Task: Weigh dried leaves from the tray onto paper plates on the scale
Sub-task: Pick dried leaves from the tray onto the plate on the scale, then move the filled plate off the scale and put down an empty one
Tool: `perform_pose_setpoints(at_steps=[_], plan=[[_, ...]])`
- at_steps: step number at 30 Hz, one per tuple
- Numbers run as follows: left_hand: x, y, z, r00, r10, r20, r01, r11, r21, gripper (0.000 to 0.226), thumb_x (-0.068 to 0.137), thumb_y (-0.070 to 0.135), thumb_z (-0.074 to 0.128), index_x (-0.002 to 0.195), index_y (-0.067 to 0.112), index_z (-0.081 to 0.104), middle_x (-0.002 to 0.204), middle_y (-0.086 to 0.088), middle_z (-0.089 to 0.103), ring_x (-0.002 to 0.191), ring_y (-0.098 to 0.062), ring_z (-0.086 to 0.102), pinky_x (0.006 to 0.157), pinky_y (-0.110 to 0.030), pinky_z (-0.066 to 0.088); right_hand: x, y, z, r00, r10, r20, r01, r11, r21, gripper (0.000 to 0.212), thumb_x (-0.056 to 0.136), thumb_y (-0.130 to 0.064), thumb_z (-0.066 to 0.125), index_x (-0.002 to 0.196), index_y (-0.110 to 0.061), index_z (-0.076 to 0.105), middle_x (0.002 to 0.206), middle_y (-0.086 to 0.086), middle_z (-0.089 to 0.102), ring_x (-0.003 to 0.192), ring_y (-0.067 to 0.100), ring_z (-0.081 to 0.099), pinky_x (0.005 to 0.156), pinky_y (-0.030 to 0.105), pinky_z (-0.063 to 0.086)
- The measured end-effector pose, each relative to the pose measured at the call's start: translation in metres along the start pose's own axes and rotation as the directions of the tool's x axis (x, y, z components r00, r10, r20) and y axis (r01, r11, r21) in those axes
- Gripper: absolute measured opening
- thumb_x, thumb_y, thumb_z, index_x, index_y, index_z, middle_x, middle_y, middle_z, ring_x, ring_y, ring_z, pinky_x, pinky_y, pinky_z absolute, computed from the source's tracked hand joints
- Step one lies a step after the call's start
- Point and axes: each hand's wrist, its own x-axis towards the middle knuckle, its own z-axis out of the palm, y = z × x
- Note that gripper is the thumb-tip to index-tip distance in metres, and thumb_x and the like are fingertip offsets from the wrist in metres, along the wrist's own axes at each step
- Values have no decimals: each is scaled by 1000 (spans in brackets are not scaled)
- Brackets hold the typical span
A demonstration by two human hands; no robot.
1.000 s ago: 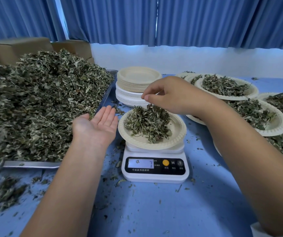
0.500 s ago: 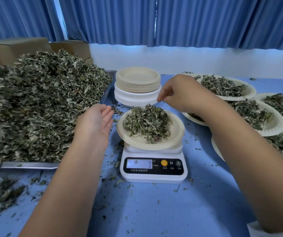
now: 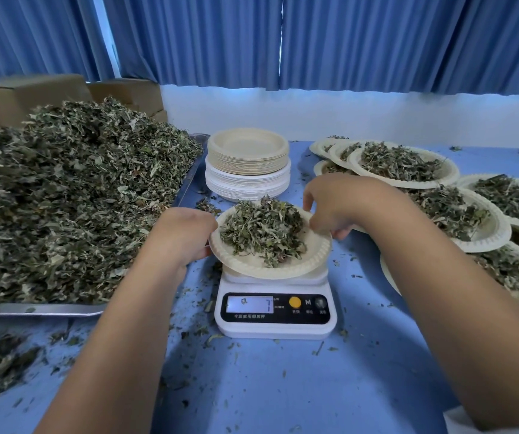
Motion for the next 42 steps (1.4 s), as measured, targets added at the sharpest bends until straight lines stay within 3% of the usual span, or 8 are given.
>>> perform_pose_setpoints(at_steps=[3, 8, 13, 16, 24, 34, 38, 42], plan=[[-3, 1, 1, 1000, 25, 9, -25, 1000, -16, 22, 90, -1, 52, 73, 9, 62, 88, -11, 67, 79, -21, 64, 74, -35, 58, -1, 1, 0, 1000, -11, 14, 10, 999, 51, 33, 89, -4, 50, 121, -6, 55, 79, 13, 71, 67, 23, 72, 76, 37, 59], [-6, 4, 0, 1000, 28, 4, -25, 940, -340, 10, 88, -1, 59, 84, 4, 66, 69, -7, 71, 52, -7, 66, 50, -19, 53, -4, 9, -11, 996, -35, -76, 45, 990, 131, 33, 89, -7, 47, 116, -6, 65, 89, 11, 73, 68, 21, 70, 60, 25, 52], [-9, 9, 10, 997, 64, 43, -32, 848, -529, 12, 88, -1, 59, 99, -1, 66, 75, -9, 74, 61, -10, 69, 55, -21, 54, -10, 31, -27, 973, -2, -231, 85, 933, 350, 30, 85, -4, 49, 109, -17, 62, 73, 5, 65, 49, 15, 56, 45, 19, 44], [-14, 12, 22, 989, 124, 79, -59, 825, -561, 12, 89, -1, 59, 100, -2, 65, 79, -11, 74, 67, -12, 70, 56, -20, 54, -15, 45, -34, 954, 51, -296, 89, 894, 440, 32, 85, -3, 47, 109, -19, 62, 81, 1, 62, 47, 13, 55, 36, 15, 41], [-42, 45, 76, 963, 213, 163, -28, 685, -728, 9, 87, -6, 58, 90, -2, 66, 87, -14, 73, 71, -15, 70, 59, -20, 54, -43, 101, -44, 870, 221, -440, 70, 830, 554, 28, 87, -6, 49, 103, -16, 70, 61, -1, 55, 43, 12, 45, 30, 10, 30], [-94, 75, 176, 894, 239, 380, 92, 731, -676, 10, 90, -9, 52, 95, -6, 59, 77, -11, 73, 71, -14, 72, 68, -25, 59, -75, 214, -44, 717, 489, -498, -14, 723, 690, 24, 83, -5, 53, 90, -11, 75, 37, -14, 47, 35, 2, 37, 30, 11, 27], [-106, 86, 213, 871, 211, 444, 137, 763, -632, 15, 89, -12, 50, 81, -3, 59, 70, -10, 72, 66, -13, 71, 68, -24, 58, -77, 252, -41, 687, 547, -477, -32, 680, 733, 23, 85, -8, 55, 96, -9, 75, 58, -6, 54, 49, 7, 40, 41, 18, 31], [-109, 92, 241, 877, 138, 461, 164, 814, -557, 12, 86, -13, 52, 84, -3, 58, 94, -19, 69, 79, -19, 70, 74, -28, 58, -73, 283, -37, 679, 597, -428, -59, 625, 778, 25, 84, -8, 53, 100, -1, 72, 69, 7, 53, 55, 16, 41, 45, 16, 36]])
